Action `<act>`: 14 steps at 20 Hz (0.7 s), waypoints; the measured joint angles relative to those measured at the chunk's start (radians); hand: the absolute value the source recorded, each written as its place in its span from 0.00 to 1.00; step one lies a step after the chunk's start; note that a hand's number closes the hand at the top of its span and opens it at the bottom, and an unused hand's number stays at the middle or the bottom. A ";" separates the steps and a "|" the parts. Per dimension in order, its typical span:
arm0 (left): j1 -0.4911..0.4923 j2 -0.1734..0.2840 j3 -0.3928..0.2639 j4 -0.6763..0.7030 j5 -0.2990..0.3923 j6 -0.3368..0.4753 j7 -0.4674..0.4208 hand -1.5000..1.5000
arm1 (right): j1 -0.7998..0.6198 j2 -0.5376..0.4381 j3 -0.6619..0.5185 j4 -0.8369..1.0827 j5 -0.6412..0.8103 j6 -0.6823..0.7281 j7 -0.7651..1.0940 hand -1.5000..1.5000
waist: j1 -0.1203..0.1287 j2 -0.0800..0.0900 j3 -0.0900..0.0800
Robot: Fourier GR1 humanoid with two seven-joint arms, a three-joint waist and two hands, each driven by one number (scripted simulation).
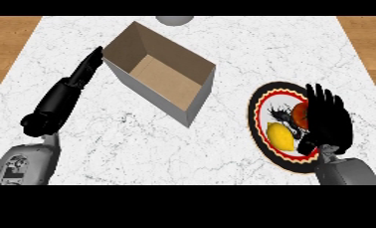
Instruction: Pick the tomato from the plate and place it in the cardboard box
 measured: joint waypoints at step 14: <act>-0.015 -0.042 0.021 0.014 -0.036 -0.019 -0.005 0.50 | -0.041 0.033 -0.058 0.188 0.065 -0.108 -0.152 1.00 | 0.001 0.000 -0.001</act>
